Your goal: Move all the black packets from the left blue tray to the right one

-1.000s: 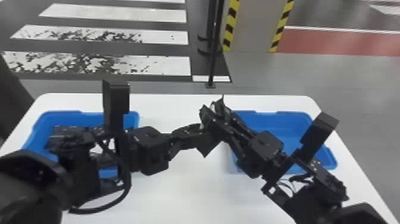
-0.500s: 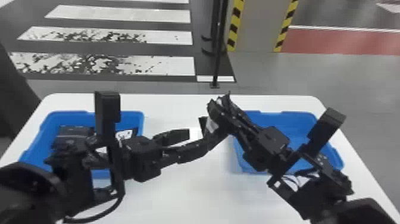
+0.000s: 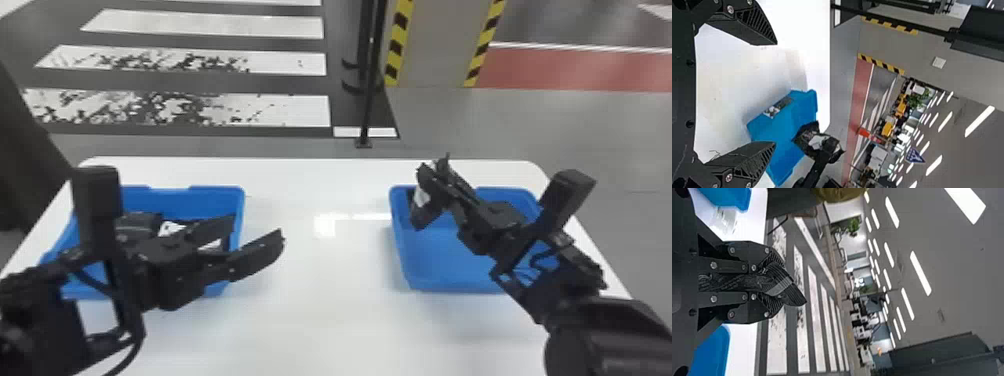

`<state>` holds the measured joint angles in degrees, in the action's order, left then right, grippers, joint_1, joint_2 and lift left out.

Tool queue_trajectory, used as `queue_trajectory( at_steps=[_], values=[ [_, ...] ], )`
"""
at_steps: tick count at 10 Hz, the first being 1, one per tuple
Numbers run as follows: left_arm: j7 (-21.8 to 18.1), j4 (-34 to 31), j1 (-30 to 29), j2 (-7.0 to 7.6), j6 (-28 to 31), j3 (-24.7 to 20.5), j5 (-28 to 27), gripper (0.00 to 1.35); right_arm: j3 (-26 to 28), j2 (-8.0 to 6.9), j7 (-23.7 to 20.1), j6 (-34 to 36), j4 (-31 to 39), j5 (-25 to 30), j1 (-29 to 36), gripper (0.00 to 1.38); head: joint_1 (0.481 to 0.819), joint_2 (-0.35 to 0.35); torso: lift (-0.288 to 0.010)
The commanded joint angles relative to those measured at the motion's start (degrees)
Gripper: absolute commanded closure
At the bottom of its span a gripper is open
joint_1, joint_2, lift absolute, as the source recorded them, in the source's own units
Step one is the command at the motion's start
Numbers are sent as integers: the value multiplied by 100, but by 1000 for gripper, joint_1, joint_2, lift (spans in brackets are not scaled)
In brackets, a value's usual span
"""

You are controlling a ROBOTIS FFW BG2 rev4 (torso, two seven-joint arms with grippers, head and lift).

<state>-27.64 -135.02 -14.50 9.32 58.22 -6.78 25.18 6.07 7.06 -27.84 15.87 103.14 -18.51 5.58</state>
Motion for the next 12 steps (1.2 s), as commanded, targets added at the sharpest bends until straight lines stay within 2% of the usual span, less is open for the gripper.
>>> queue_trajectory(
  at_steps=[1, 3, 4, 6, 7, 9, 12],
  values=[
    [-31, -33, -125, -45, -15, -396, -142, 136, 421, 50, 33, -26, -886, 309, -376, 1279, 695, -88, -140],
    [-102, -33, -223, -71, -141, -785, -336, 139, 569, 164, 235, -26, -1448, 594, -615, 1277, 695, -113, -140],
    [-137, -33, -251, -80, -169, -968, -485, 142, 569, 235, 297, -26, -1673, 663, -727, 1167, 695, -117, -140],
    [-137, -33, -335, -133, -197, -1265, -736, 150, 604, 252, 455, -40, -1364, 663, -530, 265, 695, -96, -140],
    [-137, -19, -335, -150, -141, -1402, -896, 144, 615, 235, 552, -96, -914, 617, -319, 44, 695, -88, -140],
    [-137, 178, -153, -71, 28, -1493, -1296, 144, 718, 156, 552, -138, 183, 332, 299, 156, 695, -44, -140],
    [-145, 1008, 340, 52, 323, -1527, -1547, 148, 649, 32, 350, -124, 1561, -68, 1242, 163, 695, 46, -140]
  ],
)
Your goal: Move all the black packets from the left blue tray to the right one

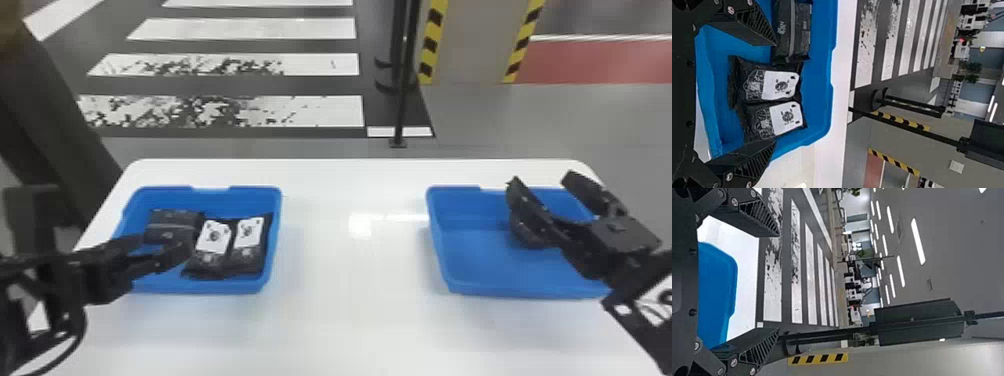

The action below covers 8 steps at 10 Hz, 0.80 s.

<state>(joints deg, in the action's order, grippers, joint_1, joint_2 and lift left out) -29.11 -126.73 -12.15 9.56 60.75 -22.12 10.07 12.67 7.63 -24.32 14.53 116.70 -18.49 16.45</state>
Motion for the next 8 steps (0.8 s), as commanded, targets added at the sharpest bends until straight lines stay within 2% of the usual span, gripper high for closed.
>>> queue_trajectory(
  at_steps=[1, 3, 6, 8],
  values=[
    [-16, 572, 371, 99, 154, 121, -104, 148, -90, -51, -64, 79, 529, -242, 422, 163, 695, 65, -140],
    [-69, 1416, 948, 222, 267, 429, -184, 150, -296, -51, -143, 220, 1007, -528, 788, 163, 695, 117, -140],
    [2, 2133, 1440, 178, 393, 589, -435, 150, -399, -113, -231, 304, 1092, -745, 957, 162, 695, 156, -140],
    [2, 2906, 1848, 213, 323, 795, -424, 150, -399, -122, -248, 361, 1092, -814, 999, 163, 695, 165, -140]
  ],
)
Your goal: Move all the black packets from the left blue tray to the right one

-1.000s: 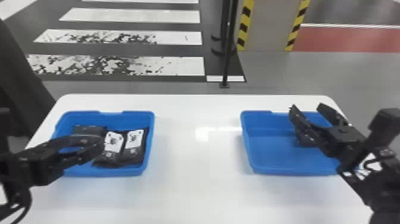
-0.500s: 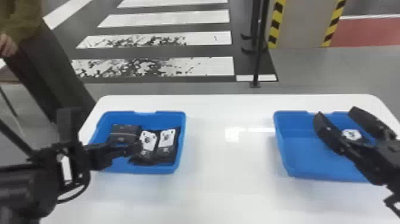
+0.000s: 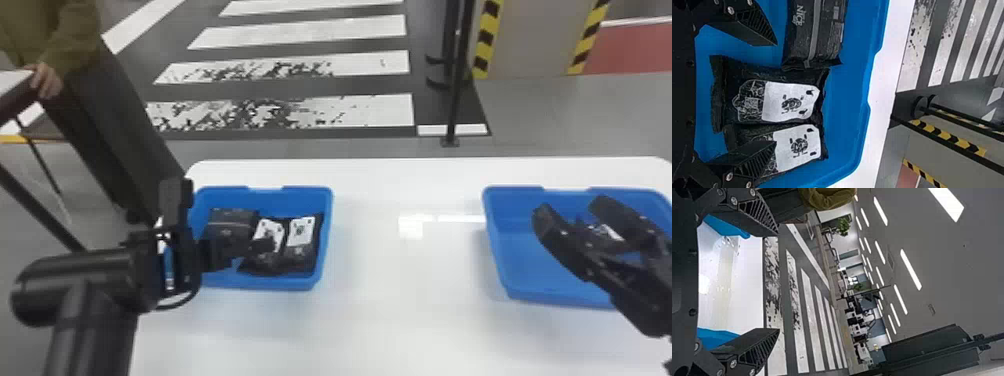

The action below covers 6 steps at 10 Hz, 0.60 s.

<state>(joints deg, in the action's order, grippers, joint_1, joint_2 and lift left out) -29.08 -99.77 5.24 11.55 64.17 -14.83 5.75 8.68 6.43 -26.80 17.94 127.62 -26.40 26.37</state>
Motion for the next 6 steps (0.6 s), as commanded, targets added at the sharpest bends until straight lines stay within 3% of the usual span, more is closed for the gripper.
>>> queue_trajectory(
  at_steps=[1, 2, 3, 4, 6],
  values=[
    [-1, 422, 208, 31, -47, 134, 110, 159, 0, -1, 0, 20, 0, -34, 7, 163, 695, 160, -140],
    [-19, 549, 250, 40, -47, 180, 167, 233, 0, -10, 0, 20, 0, -57, 7, 163, 695, 156, -140],
    [-19, 605, 250, 49, 122, 180, 202, 455, 0, -10, 0, 20, 0, -80, 7, 163, 695, 148, -140],
    [-27, 619, 250, 58, 221, 169, 179, 837, 0, -19, 0, 20, -14, -91, 7, 163, 695, 143, -140],
    [-89, 591, 166, 49, 38, 89, 202, 1227, 0, -19, 0, 20, -43, -194, 7, 163, 695, 144, -140]
  ],
)
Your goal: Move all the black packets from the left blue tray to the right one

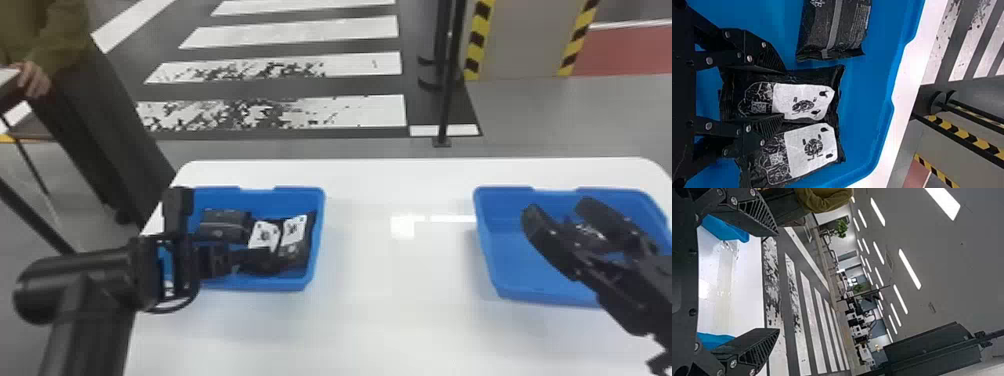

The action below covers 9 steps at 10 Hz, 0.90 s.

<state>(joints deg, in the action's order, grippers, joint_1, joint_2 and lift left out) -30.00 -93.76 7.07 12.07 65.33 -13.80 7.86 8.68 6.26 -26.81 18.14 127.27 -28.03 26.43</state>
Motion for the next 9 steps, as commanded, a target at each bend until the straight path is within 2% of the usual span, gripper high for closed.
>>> queue_trajectory(
  at_steps=[1, 3, 5, 9],
  values=[
    [-41, -38, -46, 15, -135, -25, -44, 1213, 0, -2, 0, 0, -21, -42, 0, 163, 695, 146, -140],
    [-76, -657, -341, 15, -51, -185, -66, 1213, 0, -11, 0, 0, -36, -99, 0, 163, 695, 152, -140],
    [-93, -1656, -763, -20, 244, -494, 25, 1213, 0, -11, 0, 0, -36, -134, 14, 163, 695, 164, -140],
    [-260, -2753, -1185, -20, 230, -596, 608, 1213, -126, -11, -70, 84, -36, -282, -56, 163, 695, 177, -140]
  ],
)
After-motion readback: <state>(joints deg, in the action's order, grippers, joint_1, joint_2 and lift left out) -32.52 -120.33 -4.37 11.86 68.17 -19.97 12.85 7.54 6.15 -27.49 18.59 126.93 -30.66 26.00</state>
